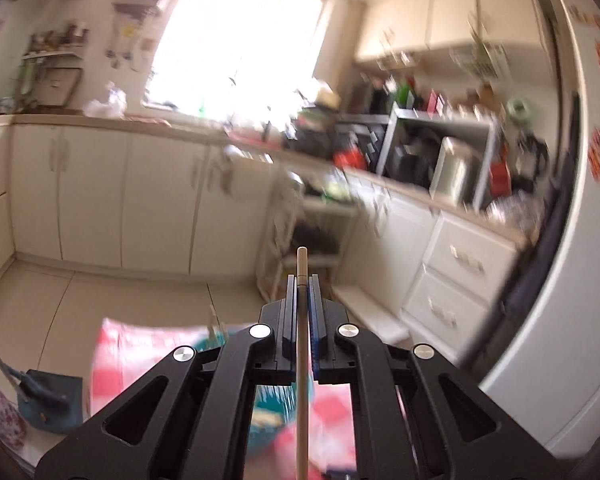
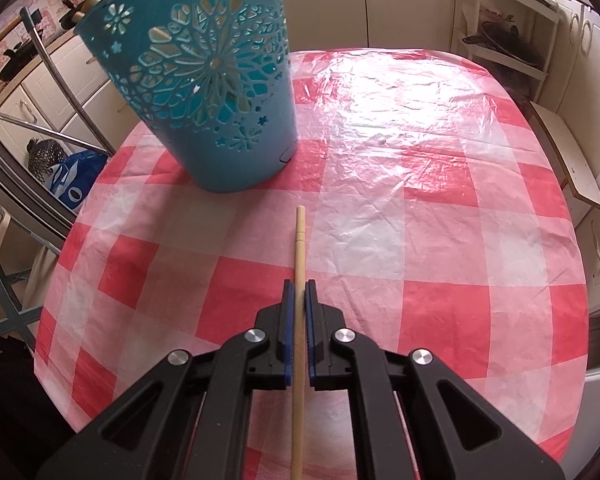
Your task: Organize utensils
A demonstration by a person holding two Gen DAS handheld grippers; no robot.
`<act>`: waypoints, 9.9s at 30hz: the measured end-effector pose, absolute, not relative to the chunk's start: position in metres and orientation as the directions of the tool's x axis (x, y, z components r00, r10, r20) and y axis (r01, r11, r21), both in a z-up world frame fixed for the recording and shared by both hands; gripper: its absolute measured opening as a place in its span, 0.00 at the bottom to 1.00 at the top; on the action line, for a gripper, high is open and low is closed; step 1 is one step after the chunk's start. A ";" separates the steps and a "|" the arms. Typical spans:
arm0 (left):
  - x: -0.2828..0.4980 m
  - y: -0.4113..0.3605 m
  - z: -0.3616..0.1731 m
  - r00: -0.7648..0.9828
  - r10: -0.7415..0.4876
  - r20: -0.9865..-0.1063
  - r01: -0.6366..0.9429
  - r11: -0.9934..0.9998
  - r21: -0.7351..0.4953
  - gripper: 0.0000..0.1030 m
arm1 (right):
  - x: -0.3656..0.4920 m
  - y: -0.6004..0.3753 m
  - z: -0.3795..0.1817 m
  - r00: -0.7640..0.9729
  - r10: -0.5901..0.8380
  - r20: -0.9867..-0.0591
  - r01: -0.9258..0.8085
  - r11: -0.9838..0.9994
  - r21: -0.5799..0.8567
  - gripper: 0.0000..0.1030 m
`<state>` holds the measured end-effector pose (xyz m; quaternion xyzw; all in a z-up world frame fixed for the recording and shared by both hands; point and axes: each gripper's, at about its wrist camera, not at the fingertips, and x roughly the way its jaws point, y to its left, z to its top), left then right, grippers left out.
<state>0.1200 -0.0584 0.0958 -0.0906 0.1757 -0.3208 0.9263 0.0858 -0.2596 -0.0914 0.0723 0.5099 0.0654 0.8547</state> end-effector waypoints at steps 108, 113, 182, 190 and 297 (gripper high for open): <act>0.140 -0.020 0.016 0.775 -0.164 -0.610 0.117 0.986 -0.117 0.92 | 0.141 -0.312 -0.102 0.416 0.043 -0.908 -0.025 0.999 0.036 0.10; 0.142 -0.020 0.014 0.772 -0.164 -0.614 0.117 0.986 -0.116 0.92 | 0.136 -0.308 -0.084 0.438 0.082 -0.895 -0.003 0.996 0.089 0.06; -0.016 -0.037 0.088 0.764 -0.045 -0.644 0.065 0.998 0.007 0.92 | -0.024 -0.228 0.065 0.787 0.118 -0.606 0.121 0.933 0.339 0.76; -0.082 -0.013 0.127 0.764 -0.075 -0.640 0.079 0.997 -0.022 0.93 | -0.083 -0.213 0.102 0.802 0.105 -0.588 0.096 0.949 0.301 0.88; -0.412 0.053 0.229 0.868 -0.061 -0.492 0.071 0.997 0.002 0.93 | -0.389 -0.144 0.190 0.896 0.097 -0.434 0.012 0.970 0.241 0.93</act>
